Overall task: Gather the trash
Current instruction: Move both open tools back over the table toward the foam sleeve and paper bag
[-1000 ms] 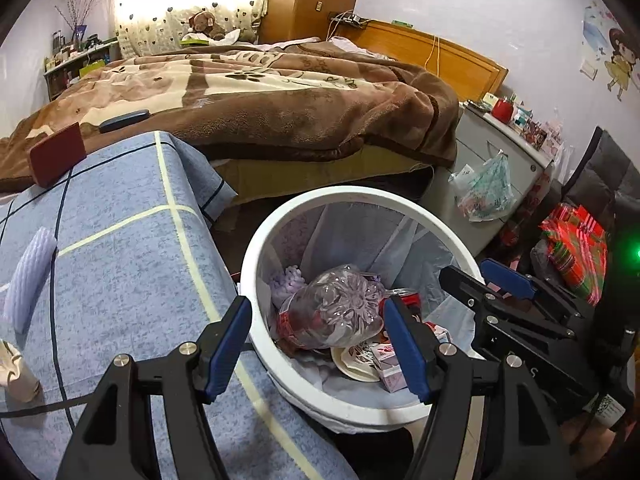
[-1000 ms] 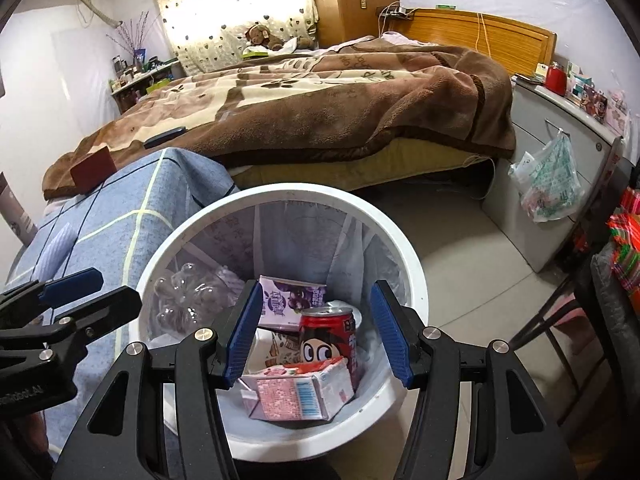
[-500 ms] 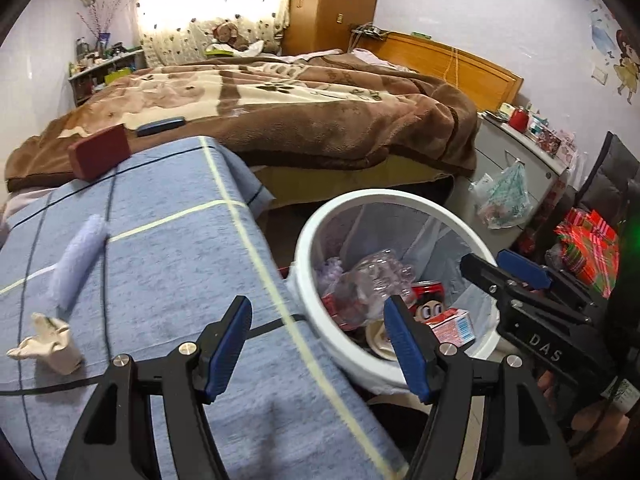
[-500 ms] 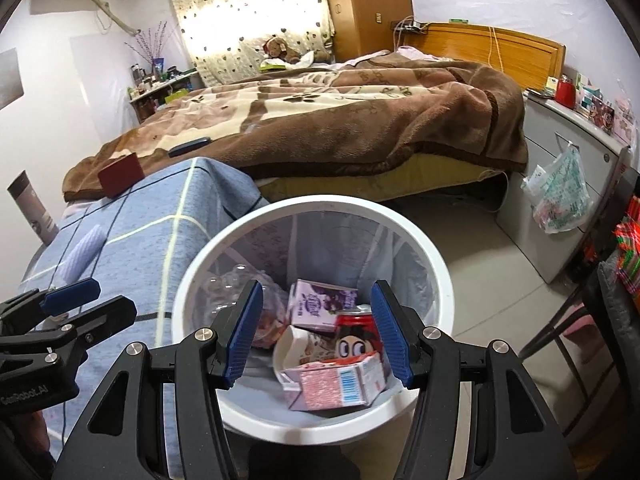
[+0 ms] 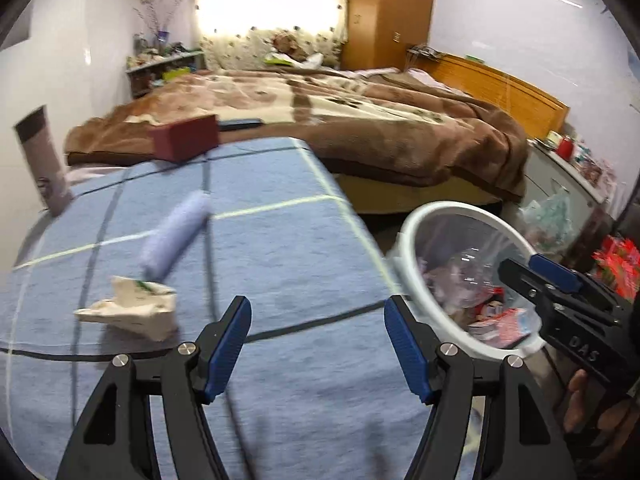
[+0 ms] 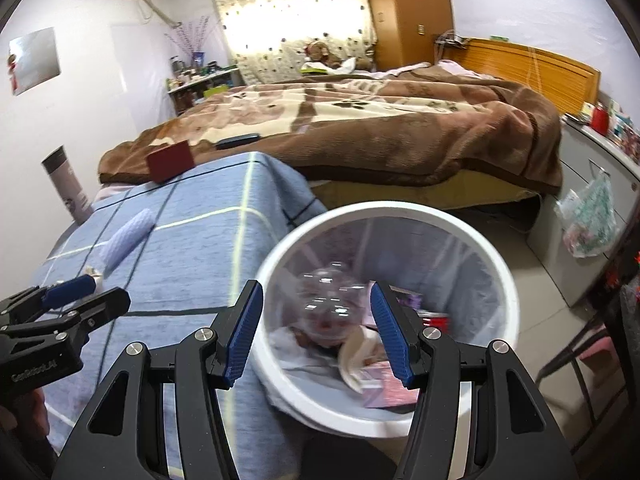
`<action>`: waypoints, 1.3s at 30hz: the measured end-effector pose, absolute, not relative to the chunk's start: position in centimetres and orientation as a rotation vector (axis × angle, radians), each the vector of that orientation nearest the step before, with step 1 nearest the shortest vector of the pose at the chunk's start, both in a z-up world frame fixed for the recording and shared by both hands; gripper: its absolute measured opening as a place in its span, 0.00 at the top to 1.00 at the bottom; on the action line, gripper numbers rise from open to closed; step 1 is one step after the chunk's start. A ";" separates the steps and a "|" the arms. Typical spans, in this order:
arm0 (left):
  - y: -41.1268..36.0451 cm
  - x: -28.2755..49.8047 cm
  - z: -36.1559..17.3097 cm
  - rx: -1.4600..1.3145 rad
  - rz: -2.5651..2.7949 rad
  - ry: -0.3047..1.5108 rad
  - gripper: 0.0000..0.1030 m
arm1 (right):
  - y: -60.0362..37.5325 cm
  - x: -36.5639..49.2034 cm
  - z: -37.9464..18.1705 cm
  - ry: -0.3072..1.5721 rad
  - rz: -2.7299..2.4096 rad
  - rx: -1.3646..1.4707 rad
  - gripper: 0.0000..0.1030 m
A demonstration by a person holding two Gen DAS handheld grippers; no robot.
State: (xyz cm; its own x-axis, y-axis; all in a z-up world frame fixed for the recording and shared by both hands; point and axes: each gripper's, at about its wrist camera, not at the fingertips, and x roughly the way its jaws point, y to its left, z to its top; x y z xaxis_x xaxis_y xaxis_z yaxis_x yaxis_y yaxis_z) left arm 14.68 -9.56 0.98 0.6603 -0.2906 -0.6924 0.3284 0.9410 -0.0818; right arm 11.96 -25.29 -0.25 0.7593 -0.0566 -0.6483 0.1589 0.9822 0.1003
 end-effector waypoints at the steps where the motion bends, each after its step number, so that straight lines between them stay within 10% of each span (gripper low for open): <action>1: -8.8 14.8 0.9 0.039 -0.339 0.774 0.31 | -24.8 12.2 -0.3 0.701 -0.107 0.149 0.44; 39: 9.1 17.3 -2.5 -0.284 -0.049 0.827 0.30 | -12.0 20.8 -1.2 0.807 0.197 0.051 0.44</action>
